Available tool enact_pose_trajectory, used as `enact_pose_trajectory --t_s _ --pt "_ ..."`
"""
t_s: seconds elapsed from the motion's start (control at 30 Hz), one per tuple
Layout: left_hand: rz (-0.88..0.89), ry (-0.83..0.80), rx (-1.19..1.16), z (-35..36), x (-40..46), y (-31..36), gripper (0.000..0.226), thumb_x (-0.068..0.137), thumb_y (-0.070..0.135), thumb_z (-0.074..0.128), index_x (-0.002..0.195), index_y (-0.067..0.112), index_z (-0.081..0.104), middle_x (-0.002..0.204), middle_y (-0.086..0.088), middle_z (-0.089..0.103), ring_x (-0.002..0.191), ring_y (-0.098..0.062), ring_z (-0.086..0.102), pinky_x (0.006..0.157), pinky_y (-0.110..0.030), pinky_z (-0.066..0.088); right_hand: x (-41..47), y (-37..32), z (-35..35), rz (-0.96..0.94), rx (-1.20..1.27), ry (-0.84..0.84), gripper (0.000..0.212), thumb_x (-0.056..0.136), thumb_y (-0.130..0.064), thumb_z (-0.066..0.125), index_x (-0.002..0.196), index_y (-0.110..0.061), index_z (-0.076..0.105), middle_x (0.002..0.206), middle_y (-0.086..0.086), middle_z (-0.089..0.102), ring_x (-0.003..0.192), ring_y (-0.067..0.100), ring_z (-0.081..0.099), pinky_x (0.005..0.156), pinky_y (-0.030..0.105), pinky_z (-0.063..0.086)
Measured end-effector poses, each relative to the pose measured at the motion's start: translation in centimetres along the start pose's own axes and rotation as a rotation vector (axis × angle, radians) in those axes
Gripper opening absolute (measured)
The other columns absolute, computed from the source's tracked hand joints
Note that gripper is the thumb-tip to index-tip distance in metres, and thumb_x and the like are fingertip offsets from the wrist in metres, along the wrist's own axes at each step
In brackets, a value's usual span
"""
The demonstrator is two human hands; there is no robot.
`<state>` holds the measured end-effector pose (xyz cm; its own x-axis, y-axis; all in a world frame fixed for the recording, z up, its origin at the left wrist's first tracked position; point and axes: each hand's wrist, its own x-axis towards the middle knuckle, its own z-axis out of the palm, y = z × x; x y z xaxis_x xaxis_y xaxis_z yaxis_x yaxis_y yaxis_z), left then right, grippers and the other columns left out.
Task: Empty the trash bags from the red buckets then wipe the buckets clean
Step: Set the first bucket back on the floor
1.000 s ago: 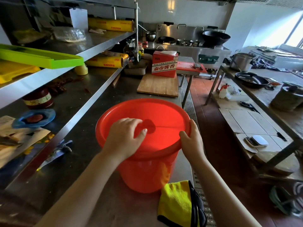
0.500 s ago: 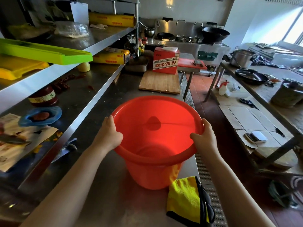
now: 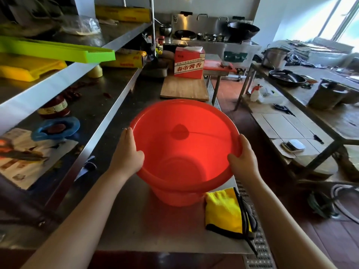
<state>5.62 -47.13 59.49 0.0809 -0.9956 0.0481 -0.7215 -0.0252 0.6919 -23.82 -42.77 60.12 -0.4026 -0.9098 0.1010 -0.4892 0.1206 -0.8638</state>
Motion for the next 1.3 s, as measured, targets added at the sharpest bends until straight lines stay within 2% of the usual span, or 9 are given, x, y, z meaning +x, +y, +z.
enact_pose_trajectory --t_s 0.13,0.23,0.57,0.7,0.8,0.9,1.07,1.2,1.3 --pt "0.03 0.034 -0.021 -0.9 -2.3 -1.1 0.076 0.092 0.004 0.05 0.156 0.017 0.011 0.16 -0.011 0.021 0.144 -0.035 0.03 0.111 -0.056 0.038 -2.2 -0.1 -0.3 -0.036 -0.042 -0.025 0.084 0.067 -0.016 0.053 0.149 -0.013 0.036 0.142 0.007 0.05 0.13 0.023 0.046 0.099 0.023 0.034" --pt "0.04 0.062 -0.036 -1.2 -4.9 -1.6 0.076 0.094 0.004 0.049 0.156 0.019 0.009 0.16 -0.01 0.019 0.144 -0.035 0.03 0.11 -0.056 0.039 -4.2 0.2 -0.8 -0.067 -0.078 -0.026 0.09 0.063 -0.021 0.049 0.151 -0.012 0.033 0.149 0.008 0.045 0.136 0.024 0.041 0.113 0.037 0.033" --pt "-0.024 0.111 -0.032 -2.1 -17.3 -2.9 0.075 0.088 0.0 0.048 0.155 0.009 0.016 0.16 -0.015 0.018 0.147 -0.032 0.022 0.12 -0.048 0.025 -14.5 1.9 -5.0 -0.129 -0.086 -0.085 0.087 0.067 -0.021 0.049 0.152 -0.013 0.032 0.153 0.006 0.039 0.141 0.021 0.034 0.115 0.031 0.028" --pt "-0.041 0.146 -0.03 -3.4 -22.4 -4.4 0.07 0.08 0.005 0.048 0.147 0.013 0.028 0.151 -0.015 0.031 0.139 -0.034 0.034 0.113 -0.055 0.035 -19.1 2.8 -5.9 -0.133 -0.081 -0.105 0.083 0.071 -0.019 0.053 0.151 -0.017 0.033 0.15 0.005 0.044 0.135 0.022 0.042 0.111 0.032 0.033" --pt "-0.041 0.149 -0.025 -3.9 -26.3 -5.4 0.074 0.088 0.0 0.048 0.154 0.015 0.018 0.16 -0.009 0.021 0.147 -0.028 0.023 0.119 -0.049 0.027 -22.5 3.8 -6.0 -0.131 -0.095 -0.111 0.088 0.063 -0.025 0.048 0.15 -0.023 0.035 0.142 0.002 0.052 0.122 0.028 0.052 0.104 0.042 0.042" --pt "-0.045 0.152 -0.043 -4.0 -29.4 -6.5 0.079 0.092 -0.002 0.048 0.158 0.017 0.01 0.165 -0.005 0.009 0.151 -0.023 0.011 0.122 -0.041 0.018 -25.5 4.5 -6.1 -0.14 -0.083 -0.105 0.088 0.063 -0.024 0.049 0.15 -0.019 0.035 0.145 0.002 0.049 0.128 0.027 0.048 0.108 0.042 0.038" --pt "0.032 0.164 -0.094 -4.2 -32.9 -9.2 0.076 0.085 -0.005 0.052 0.152 0.015 0.022 0.156 -0.013 0.028 0.144 -0.029 0.03 0.116 -0.051 0.033 -29.8 6.0 -6.1 -0.157 -0.056 -0.097 0.088 0.065 -0.02 0.051 0.151 -0.014 0.034 0.151 0.005 0.043 0.14 0.022 0.037 0.115 0.04 0.031" --pt "0.056 0.178 -0.095 -4.5 -36.3 -11.0 0.081 0.088 -0.008 0.052 0.157 0.011 0.014 0.162 -0.013 0.017 0.15 -0.024 0.018 0.122 -0.041 0.021 -33.7 6.8 -5.2 -0.178 -0.043 -0.073 0.087 0.067 -0.018 0.052 0.151 -0.01 0.033 0.153 0.007 0.038 0.141 0.015 0.032 0.115 0.026 0.023" --pt "0.066 0.171 -0.087 -5.2 -38.6 -12.9 0.083 0.089 -0.009 0.051 0.158 0.01 0.008 0.165 -0.009 0.009 0.152 -0.018 0.007 0.121 -0.03 0.011 -37.1 7.4 -4.3 -0.166 -0.028 -0.035 0.086 0.068 -0.021 0.052 0.151 -0.012 0.034 0.152 0.005 0.039 0.14 0.014 0.034 0.116 0.031 0.027"
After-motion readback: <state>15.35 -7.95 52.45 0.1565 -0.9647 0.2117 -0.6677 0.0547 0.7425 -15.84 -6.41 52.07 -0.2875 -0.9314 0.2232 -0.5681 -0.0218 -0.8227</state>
